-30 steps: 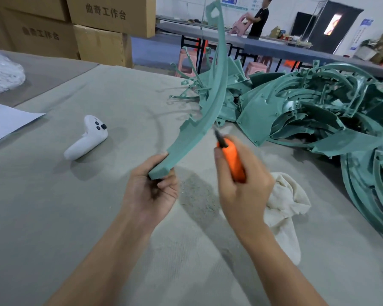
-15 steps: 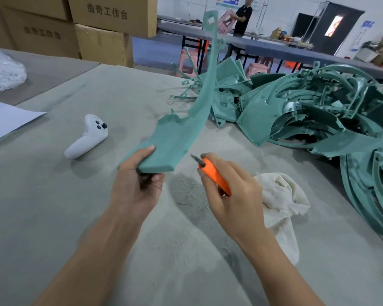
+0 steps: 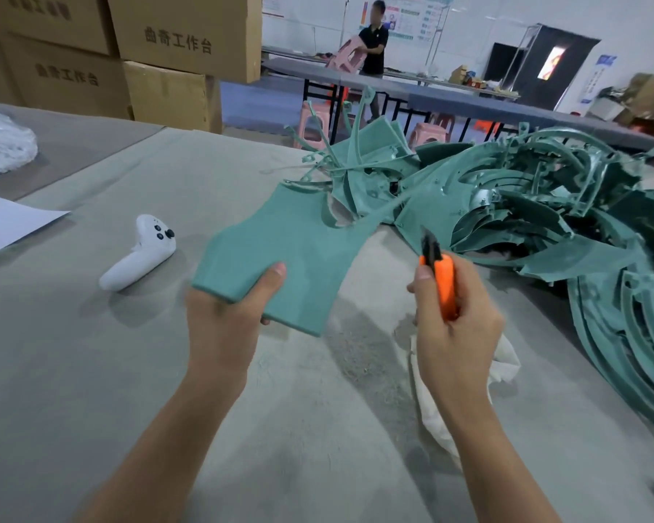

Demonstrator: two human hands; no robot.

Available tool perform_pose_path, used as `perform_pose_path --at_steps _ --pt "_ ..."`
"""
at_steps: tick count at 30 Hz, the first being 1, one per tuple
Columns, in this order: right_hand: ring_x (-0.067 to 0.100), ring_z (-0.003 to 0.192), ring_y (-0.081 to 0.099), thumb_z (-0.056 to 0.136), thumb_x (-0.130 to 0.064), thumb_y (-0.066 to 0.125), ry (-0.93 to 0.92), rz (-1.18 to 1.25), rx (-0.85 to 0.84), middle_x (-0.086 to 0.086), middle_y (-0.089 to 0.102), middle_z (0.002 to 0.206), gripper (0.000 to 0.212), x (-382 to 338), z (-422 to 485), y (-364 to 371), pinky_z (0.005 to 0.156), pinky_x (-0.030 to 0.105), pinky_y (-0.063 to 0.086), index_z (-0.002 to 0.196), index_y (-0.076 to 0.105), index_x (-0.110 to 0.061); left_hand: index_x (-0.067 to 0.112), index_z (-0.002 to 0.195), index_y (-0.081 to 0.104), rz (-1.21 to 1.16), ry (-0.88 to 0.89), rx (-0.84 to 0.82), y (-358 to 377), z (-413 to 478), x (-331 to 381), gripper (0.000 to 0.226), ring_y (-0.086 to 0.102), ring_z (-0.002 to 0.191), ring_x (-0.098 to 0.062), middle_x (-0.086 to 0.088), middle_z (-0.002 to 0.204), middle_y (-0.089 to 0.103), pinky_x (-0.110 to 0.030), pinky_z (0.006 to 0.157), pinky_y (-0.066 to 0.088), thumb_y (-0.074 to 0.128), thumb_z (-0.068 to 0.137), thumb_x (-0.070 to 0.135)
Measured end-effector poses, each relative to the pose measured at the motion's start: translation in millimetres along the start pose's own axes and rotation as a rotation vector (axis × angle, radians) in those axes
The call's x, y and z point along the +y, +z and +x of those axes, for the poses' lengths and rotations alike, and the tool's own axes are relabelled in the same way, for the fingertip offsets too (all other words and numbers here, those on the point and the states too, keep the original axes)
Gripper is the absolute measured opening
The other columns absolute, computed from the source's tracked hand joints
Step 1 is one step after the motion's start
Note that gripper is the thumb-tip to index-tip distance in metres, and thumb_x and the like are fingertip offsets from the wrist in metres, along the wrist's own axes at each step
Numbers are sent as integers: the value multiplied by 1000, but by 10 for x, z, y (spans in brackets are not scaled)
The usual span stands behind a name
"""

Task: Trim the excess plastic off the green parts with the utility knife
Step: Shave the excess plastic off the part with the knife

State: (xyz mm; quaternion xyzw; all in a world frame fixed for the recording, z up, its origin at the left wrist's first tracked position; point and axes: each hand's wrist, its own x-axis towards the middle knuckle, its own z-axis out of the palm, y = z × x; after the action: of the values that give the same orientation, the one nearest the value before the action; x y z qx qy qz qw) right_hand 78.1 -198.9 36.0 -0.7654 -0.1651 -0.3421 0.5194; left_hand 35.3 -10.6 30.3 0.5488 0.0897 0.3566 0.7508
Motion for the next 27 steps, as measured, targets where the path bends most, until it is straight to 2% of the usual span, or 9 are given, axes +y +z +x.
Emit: perform_pose_path --at_steps 3,7,14,17,19,21,23,25,27 --pt "18 54 55 92 -39 60 201 142 28 1 68 76 28 7 91 -27 51 34 47 118 59 -30 40 83 75 62 58 -44 22 -53 9 22 70 78 -4 13 87 75 -19 60 52 78 68 24" --pt "14 44 43 88 -38 71 489 311 79 1 71 72 23 85 164 -50 46 28 38 91 59 -19 35 83 76 49 81 -146 60 -136 25 19 70 77 -5 11 85 75 -21 62 54 77 64 34" --pt "12 41 55 83 -32 77 409 127 -196 3 70 67 8 152 156 -114 44 19 43 77 71 -33 30 94 78 -283 -255 -228 48 -62 44 31 69 103 -15 1 111 73 -28 75 57 73 71 50" --pt "11 39 54 83 -28 78 450 146 -145 -3 72 66 12 140 173 -110 42 20 42 71 73 -27 25 112 74 -484 -417 -332 -3 5 52 61 62 116 -18 -3 126 66 -35 88 55 51 79 71" --pt "12 38 52 84 -28 77 516 198 -88 -1 73 66 15 131 176 -94 41 23 42 71 72 -22 12 113 72 -548 -491 -346 -8 24 -6 48 63 115 -25 -9 123 67 -37 88 56 52 87 46" --pt "11 38 49 86 -30 75 596 317 -54 3 73 67 18 101 153 -64 40 23 40 75 72 -17 2 112 64 -433 -454 -398 31 -12 -76 38 64 111 -32 -12 114 70 -39 82 57 44 80 -6" --pt "11 39 47 87 -33 74 645 406 -62 6 73 68 20 73 113 -23 39 22 37 77 72 -15 6 121 56 -117 -297 -568 108 -139 -136 58 63 111 -31 -7 117 69 -37 82 57 37 78 -28" --pt "11 38 46 86 -32 75 653 432 -101 6 72 68 20 28 63 27 39 20 36 77 71 -14 12 125 54 80 -179 -716 177 -284 -197 49 64 110 -24 0 125 65 -35 83 57 62 81 -8" --pt "11 37 45 86 -26 76 634 427 -139 7 71 65 17 -9 32 79 39 18 35 75 71 -14 17 118 62 95 -177 -646 228 -362 -198 41 69 98 -22 3 119 69 -31 74 58 73 79 18"
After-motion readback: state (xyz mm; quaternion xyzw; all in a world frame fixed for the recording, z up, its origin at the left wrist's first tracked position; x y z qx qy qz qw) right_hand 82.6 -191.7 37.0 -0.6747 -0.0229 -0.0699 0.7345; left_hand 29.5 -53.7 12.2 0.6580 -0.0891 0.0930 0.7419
